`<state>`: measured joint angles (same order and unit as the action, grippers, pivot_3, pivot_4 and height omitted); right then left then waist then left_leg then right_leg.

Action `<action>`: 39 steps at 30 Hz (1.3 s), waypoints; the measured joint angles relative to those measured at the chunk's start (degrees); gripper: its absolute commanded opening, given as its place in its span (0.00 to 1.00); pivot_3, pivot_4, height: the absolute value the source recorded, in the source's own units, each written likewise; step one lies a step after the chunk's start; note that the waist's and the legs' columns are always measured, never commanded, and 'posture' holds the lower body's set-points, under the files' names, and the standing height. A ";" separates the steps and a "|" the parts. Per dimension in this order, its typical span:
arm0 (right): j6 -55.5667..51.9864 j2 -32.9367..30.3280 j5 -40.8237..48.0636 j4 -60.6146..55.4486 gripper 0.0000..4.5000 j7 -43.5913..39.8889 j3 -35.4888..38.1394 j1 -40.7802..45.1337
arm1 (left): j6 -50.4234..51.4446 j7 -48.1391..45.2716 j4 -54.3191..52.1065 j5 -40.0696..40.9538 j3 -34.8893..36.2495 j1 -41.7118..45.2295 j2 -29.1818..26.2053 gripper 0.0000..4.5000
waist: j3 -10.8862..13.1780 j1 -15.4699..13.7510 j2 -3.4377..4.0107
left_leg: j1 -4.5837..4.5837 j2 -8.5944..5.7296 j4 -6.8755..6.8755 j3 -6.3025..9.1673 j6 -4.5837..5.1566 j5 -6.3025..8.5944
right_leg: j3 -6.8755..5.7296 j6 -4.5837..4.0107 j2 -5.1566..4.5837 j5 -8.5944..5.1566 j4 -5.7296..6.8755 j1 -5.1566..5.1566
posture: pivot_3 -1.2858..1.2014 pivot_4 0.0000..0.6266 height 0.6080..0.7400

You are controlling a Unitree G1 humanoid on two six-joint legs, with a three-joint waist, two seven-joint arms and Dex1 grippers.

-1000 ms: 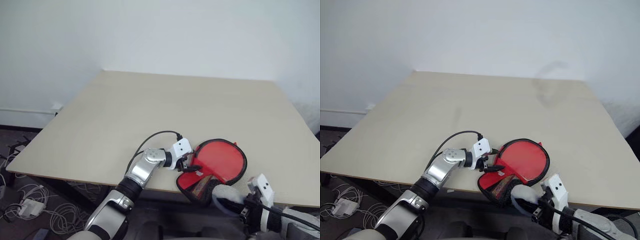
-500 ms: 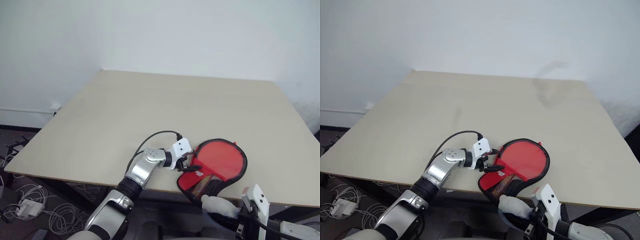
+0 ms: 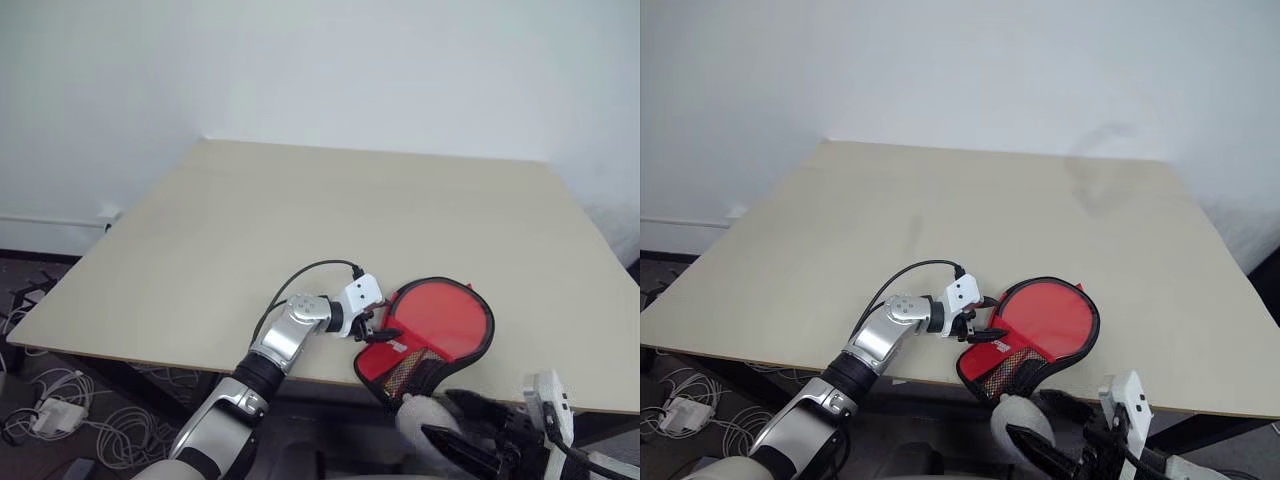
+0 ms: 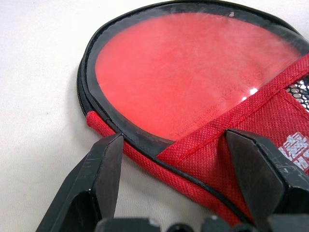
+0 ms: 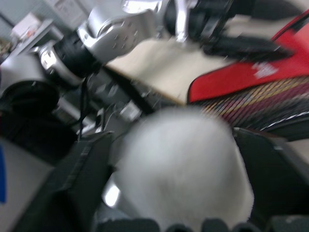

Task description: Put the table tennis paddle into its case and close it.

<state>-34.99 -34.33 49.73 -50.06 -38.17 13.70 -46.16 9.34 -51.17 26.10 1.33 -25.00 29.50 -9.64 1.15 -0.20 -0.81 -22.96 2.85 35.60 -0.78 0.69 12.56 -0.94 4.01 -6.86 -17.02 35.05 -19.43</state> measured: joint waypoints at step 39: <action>-9.76 7.77 -10.41 40.13 0.98 22.90 0.25 48.89 | 6.46 -12.69 0.52 7.60 7.24 1.53 -6.09 0.78 | 0.91 0.27 0.72 | -1.04 -0.13 0.46 -0.25 0.42 -0.23 | 0.30 -0.18 0.84 0.89 0.67 -1.30 | 0.52 0.00 1.00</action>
<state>-44.75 -26.56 39.32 -9.93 -15.28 13.95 2.74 15.80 -63.85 26.62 8.93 -17.77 31.03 -15.72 2.06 0.07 -0.10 -24.00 2.73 36.05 -1.03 1.11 12.33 -0.64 3.83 -6.02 -16.14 35.72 -20.73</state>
